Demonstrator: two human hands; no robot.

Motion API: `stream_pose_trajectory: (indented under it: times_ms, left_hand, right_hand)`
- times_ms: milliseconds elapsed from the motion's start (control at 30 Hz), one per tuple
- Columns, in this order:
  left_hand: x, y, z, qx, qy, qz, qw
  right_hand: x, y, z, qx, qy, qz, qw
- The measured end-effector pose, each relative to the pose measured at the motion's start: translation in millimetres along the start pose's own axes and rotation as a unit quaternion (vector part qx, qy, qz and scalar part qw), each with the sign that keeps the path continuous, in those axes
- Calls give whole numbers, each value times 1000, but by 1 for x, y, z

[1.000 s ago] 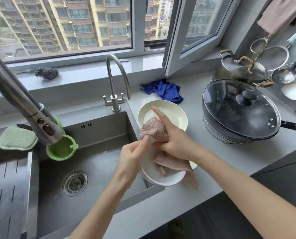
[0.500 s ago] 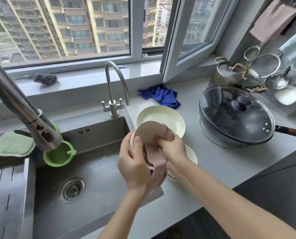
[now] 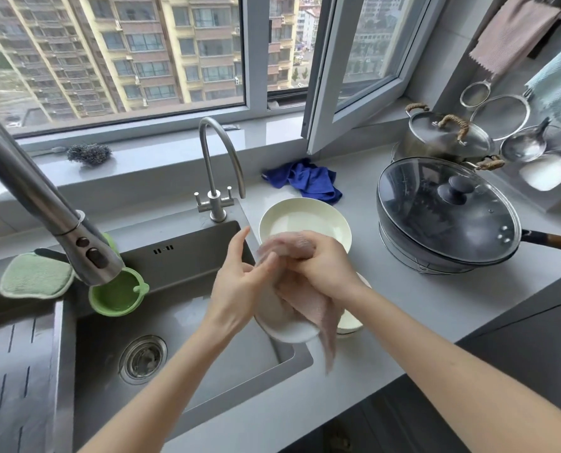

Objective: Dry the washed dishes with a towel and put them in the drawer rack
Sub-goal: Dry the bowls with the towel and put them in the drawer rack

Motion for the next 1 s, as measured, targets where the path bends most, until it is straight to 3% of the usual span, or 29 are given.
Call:
stream_pose_trajectory:
  times_ms: [133, 233, 267, 300, 333, 400, 467, 533, 667, 733, 800, 900, 1000]
  left_hand:
    - [-6, 12, 6, 11, 5, -162, 987]
    - [-21, 34, 13, 18, 31, -263, 964]
    - [-27, 41, 15, 17, 29, -264, 964]
    - [-33, 45, 18, 27, 26, -245, 969]
    - [-34, 43, 21, 54, 24, -201, 978]
    - [-29, 28, 22, 92, 28, -72, 993]
    - [-10, 7, 14, 29, 6, 40, 999]
    - [3, -6, 1, -39, -35, 133, 990]
    - [0, -16, -8, -64, -105, 263, 957]
    - [-5, -13, -5, -111, -84, 231, 963]
    - [-6, -4, -5, -119, -19, 120, 985]
    - [-9, 6, -3, -129, 11, 19, 991]
    - [-7, 12, 5, -87, 1, -47, 995]
  right_hand:
    - [-2, 14, -19, 218, 175, -71, 958]
    - [-9, 40, -35, 415, 265, -125, 861]
    - [-14, 44, -39, 464, 280, -143, 828]
    - [-18, 44, -44, 470, 284, -167, 819]
    - [-20, 39, -48, 423, 281, -188, 841]
    - [-21, 23, -49, 235, 238, -203, 920]
    - [-19, 15, -41, 90, 162, -166, 969]
    - [-18, 14, -30, -13, 115, -117, 986]
    - [-9, 3, -13, -129, 18, -31, 991]
    - [-5, -1, -5, -167, -23, -6, 986]
    - [-3, 1, -8, -134, -28, -32, 990]
    - [-5, 7, -25, -28, 34, -105, 994]
    - [-10, 20, -46, 85, 152, -185, 967]
Point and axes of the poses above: each hand's wrist, its own x-axis towards the middle knuckle, its own y-axis out of the palm, z = x × y, the point moved 2 cm from there along x, towards the middle knuckle, and after that the axes turned 11 degrees about y, right-handed, at the moved point
